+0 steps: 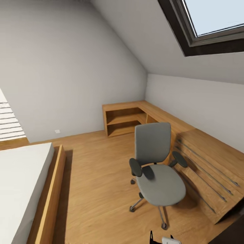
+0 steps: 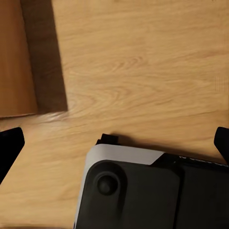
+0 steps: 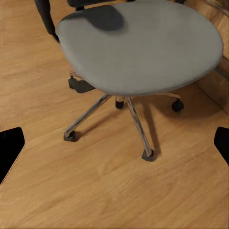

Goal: In the bedroom, organize the workspace by keeping the computer under the desk, ensuring the monitor is on the desk, placing the keyboard on the desk next to the monitor, placing the mouse on the desk next to the keyboard, moving the folder from the swivel chair onto the desk next to the mouse, stacking the notebook on top of the folder with the pen on top of the notebook, and positioning the swivel chair next to the desk.

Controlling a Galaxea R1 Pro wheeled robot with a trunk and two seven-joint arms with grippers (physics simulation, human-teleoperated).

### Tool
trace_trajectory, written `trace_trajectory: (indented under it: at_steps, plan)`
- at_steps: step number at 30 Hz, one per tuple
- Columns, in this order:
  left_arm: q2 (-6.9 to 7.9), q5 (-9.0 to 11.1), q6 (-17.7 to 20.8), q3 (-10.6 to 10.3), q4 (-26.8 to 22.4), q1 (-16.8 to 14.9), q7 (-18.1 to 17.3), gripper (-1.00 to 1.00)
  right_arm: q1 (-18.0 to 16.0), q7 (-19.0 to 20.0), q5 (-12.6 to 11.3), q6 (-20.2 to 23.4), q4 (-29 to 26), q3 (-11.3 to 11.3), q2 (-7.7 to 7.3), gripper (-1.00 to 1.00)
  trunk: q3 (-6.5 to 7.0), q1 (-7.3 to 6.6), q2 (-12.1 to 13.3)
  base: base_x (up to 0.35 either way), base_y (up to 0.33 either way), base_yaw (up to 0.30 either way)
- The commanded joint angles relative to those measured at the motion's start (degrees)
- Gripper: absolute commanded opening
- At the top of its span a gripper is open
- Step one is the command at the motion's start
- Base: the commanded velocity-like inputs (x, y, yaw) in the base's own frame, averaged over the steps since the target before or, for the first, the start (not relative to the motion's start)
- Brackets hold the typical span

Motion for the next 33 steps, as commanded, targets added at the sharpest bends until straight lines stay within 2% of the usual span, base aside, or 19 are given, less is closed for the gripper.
trace_trajectory:
  at_steps: [1, 24, 27, 29, 33]
  plan:
    - [0.05, 0.4, -0.2, -0.5, 0.0, -0.1, 0.4, 1.00, 0.0, -0.5, -0.1, -0.1, 0.0, 0.5, -0.01, 1.00, -0.06, 0.02, -0.1, 0.003, 0.000, 0.265]
    - [0.05, 0.4, -0.3, -0.6, 0.0, -0.1, 0.4, 1.00, -0.1, -0.5, 0.0, 0.0, 0.0, 0.5, 0.06, 1.00, 1.10, 0.02, -0.1, 0.000, 0.000, 0.241]
    - [0.05, 0.4, -0.3, -0.6, 0.0, -0.1, 0.4, 1.00, 0.0, -0.5, 0.6, 0.0, 0.0, 0.5, 0.03, 1.00, 1.31, 0.02, -0.1, 0.000, 0.000, 0.191]
    - [0.05, 0.4, -0.3, -0.7, 0.0, -0.1, 0.4, 1.00, 0.0, -0.5, 1.9, 0.1, 0.0, 0.5, 0.02, 1.00, 1.46, 0.02, -0.1, 0.027, 0.000, 0.178]
    - [0.05, 0.3, -0.3, -0.7, 0.0, -0.1, 0.4, 1.00, -0.1, -0.5, 2.2, 0.1, 0.0, 0.5, 0.00, 1.00, 1.75, 0.02, -0.1, 0.153, 0.000, 0.173]
